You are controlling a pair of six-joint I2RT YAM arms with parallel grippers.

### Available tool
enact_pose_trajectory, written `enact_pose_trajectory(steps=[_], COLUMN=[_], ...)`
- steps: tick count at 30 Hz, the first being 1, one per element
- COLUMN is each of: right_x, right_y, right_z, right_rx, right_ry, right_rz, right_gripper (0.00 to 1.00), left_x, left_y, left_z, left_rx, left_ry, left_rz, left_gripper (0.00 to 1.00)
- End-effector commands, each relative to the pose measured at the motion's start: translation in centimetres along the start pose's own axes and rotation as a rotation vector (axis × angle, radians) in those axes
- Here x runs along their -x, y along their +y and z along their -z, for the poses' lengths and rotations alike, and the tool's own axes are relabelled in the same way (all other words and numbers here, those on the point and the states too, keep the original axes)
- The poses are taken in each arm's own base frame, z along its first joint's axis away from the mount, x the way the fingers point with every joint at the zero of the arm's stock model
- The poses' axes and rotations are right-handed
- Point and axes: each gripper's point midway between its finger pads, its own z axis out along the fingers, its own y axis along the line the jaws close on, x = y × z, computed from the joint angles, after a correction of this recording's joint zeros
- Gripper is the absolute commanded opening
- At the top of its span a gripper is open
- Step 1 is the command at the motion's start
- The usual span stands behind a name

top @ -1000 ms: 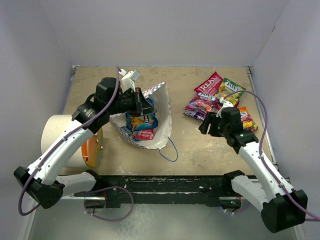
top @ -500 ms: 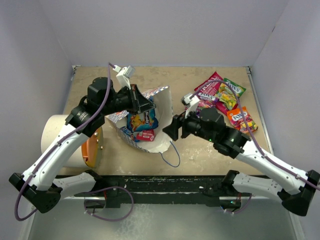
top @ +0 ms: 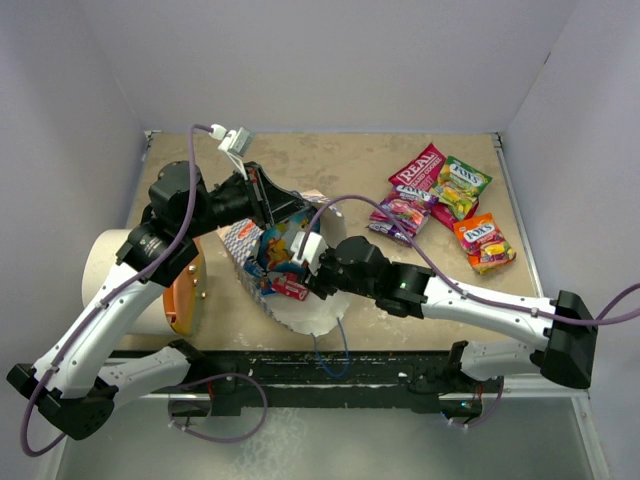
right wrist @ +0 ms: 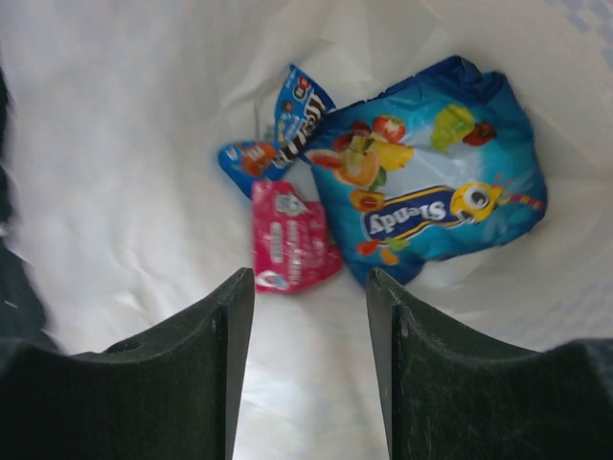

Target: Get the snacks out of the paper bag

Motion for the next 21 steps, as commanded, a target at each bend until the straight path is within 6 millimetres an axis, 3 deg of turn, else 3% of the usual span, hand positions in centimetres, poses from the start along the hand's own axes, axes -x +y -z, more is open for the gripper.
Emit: enact_pose_trajectory(steps=[1, 7, 10, 13, 21], right_x=[-0.5, -2.4, -2.8, -2.6, -4.4], right_y=[-0.1, 1.7, 2.3, 1.7, 2.3], right_z=[-1.2, -3.6, -5.4, -6.9, -10.3], right_rx=[0.037, 0.103, 0.115, 0.046, 0.034], right_ry=[-0.036, -0.076, -0.077, -0.106, -0.076], right_rz=[0.308, 0.375, 0.302, 0.205, 0.089], right_gripper=[0.51, 0.52, 0.60, 0.65, 0.69], left_x=[1.4, 1.7, 1.8, 2.4, 2.1], left_y=[-2.1, -1.3, -1.0, -0.9, -1.3], left_z=[0.1, -0.4, -0.5, -0.4, -0.8], left_rx=[-0.096, -0.054, -0.036, -0.021, -0.048], left_ry=[-0.043, -0.053, -0.063, -0.083, -0.054], left_rz=[-0.072, -0.021, -0.007, -0.007, -0.001], left_gripper=[0.00, 0.00, 0.00, 0.00, 0.00])
